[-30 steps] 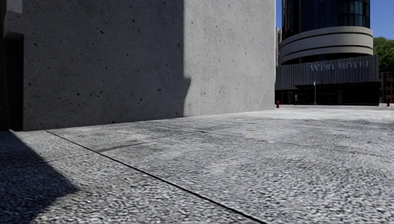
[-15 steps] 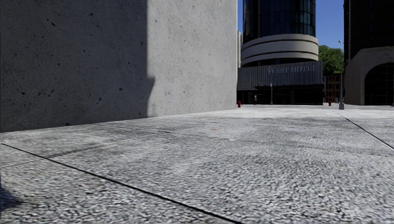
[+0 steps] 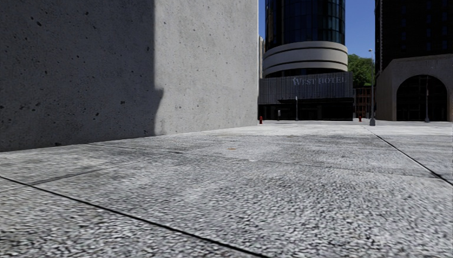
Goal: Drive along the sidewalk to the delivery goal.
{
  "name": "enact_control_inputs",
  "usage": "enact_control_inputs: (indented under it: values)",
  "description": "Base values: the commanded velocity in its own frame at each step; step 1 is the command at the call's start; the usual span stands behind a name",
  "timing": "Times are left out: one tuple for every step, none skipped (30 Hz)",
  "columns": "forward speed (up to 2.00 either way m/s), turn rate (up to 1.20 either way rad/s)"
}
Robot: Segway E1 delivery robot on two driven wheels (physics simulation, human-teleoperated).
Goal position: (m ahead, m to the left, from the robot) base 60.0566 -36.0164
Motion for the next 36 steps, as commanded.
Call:
enact_control_inputs:
  values:
    - [0.0, -0.2]
    - [0.0, -0.2]
    - [0.0, -0.2]
    - [0.0, -0.2]
    - [0.0, -0.2]
    - [0.0, -0.27]
    - [0.0, -0.27]
    - [0.0, -0.33]
    - [0.0, -0.39]
    - [0.0, -0.4]
    - [0.0, -0.4]
    - [0.0, -0.42]
    - [0.0, -0.43]
    - [0.0, -0.43]
    - [0.0, -0.43]
    - [0.0, -0.43]
    - [0.0, -0.43]
    - [0.0, -0.43]
    - [0.0, -0.43]
    - [0.0, -0.43]
    - [0.04, -0.43]
    - [0.34, -0.43]
    - [0.83, -0.43]
    - [0.83, -0.43]
    - [1.37, -0.43]
    - [1.55, -0.43]
    - [1.64, -0.43]
    - [1.64, -0.43]
    - [1.8, -0.43]
    - [2.0, -0.43]
    - [2.0, -0.43]
    - [2.0, -0.43]
    - [2.0, -0.43]
    - [2.0, -0.43]
    - [2.0, -0.43]
    - [2.0, -0.43]
